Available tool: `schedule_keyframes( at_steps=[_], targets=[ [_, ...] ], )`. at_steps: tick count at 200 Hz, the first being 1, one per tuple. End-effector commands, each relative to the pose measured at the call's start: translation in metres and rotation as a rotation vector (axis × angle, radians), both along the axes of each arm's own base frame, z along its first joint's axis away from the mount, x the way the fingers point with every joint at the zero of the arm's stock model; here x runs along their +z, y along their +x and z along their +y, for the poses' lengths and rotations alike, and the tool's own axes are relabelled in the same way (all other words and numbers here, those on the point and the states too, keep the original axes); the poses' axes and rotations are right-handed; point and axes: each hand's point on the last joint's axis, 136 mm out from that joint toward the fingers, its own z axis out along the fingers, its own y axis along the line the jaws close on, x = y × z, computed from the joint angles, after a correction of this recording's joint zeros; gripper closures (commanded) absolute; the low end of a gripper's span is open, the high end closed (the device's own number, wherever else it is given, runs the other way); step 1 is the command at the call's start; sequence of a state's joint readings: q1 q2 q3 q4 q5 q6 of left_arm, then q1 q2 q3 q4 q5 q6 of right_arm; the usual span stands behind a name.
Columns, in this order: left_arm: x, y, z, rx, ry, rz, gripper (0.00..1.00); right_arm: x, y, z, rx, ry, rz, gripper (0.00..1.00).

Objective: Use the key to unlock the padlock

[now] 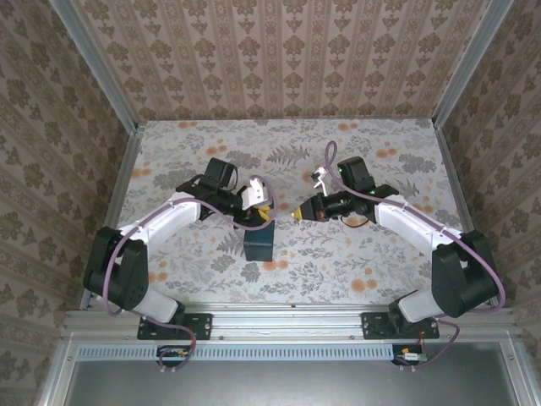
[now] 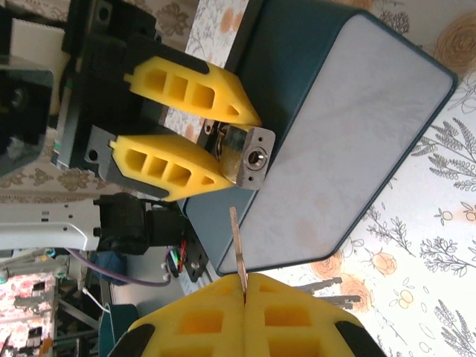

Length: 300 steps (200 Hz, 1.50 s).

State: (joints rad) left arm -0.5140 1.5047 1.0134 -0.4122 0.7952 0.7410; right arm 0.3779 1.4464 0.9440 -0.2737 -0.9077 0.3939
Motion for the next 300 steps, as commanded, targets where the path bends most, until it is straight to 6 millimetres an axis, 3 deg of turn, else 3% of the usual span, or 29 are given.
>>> schedule_keyframes(
  at_steps=[1, 77, 153, 190, 300],
  targets=[
    [0.012, -0.023, -0.004, -0.139, -0.079, 0.031, 0.73, -0.002, -0.017, 0.000, 0.065, 0.020, 0.005, 1.00],
    [0.014, -0.030, -0.002, -0.211, -0.068, -0.003, 0.75, -0.005, -0.021, 0.006, 0.127, 0.075, 0.023, 1.00],
    [0.029, -0.040, -0.006, -0.255, -0.101, -0.034, 0.78, -0.008, -0.028, 0.010, 0.188, 0.108, 0.058, 1.00],
    [0.026, -0.039, -0.006, -0.253, -0.098, -0.036, 0.78, -0.014, -0.024, 0.013, 0.190, 0.113, 0.078, 1.00],
    [0.020, -0.034, -0.003, -0.235, -0.039, -0.099, 0.76, -0.005, -0.028, 0.018, 0.233, 0.123, 0.057, 1.00]
  ],
)
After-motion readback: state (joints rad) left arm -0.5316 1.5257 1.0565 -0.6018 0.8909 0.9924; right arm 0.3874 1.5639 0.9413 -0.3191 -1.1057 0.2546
